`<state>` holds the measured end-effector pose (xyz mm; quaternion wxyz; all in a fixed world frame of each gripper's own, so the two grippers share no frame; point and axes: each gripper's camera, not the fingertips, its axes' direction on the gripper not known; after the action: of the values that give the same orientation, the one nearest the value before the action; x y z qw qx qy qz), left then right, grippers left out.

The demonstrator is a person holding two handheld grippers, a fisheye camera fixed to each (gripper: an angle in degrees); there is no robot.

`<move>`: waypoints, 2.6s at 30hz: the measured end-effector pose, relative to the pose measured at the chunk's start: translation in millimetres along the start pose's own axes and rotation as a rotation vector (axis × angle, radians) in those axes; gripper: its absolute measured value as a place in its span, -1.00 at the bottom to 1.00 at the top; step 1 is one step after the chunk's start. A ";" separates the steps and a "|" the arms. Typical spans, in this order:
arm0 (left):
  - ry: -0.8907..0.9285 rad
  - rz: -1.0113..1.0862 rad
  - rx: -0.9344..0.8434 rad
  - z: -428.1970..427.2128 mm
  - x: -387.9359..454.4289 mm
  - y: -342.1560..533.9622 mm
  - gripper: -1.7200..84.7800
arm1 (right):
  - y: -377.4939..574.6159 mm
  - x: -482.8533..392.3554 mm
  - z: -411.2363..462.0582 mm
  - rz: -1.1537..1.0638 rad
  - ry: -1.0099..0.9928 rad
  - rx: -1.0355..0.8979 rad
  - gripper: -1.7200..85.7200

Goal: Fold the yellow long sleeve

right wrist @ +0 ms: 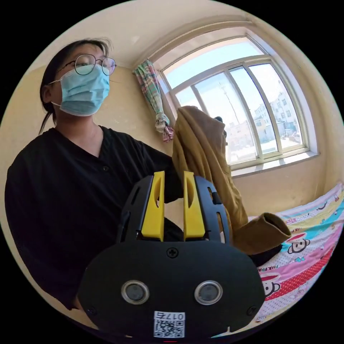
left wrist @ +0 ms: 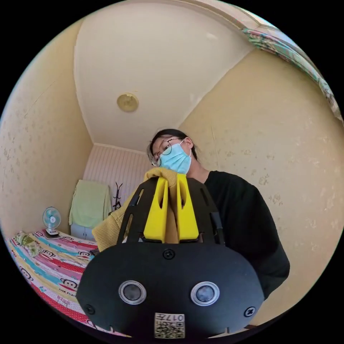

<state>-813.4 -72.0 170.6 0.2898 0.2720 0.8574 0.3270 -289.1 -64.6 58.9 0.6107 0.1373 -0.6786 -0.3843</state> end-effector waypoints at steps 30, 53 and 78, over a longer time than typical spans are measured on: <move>0.423 -0.006 -0.068 229.8 -100.1 -31.2 -0.88 | 149.1 170.2 -5.7 0.468 -0.519 0.056 -0.52; -0.359 0.017 -0.282 176.3 -37.3 -94.8 -0.89 | 121.2 31.7 -283.1 0.032 0.075 0.626 -0.93; -0.299 -0.123 -0.327 219.0 -28.1 -96.7 -0.87 | 156.1 104.6 -78.2 0.337 -0.521 0.126 -0.88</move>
<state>-673.2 -63.8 -25.3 0.4732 0.2141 0.7555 0.3995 -194.4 -56.7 238.9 0.4617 -0.0428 -0.8480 -0.2570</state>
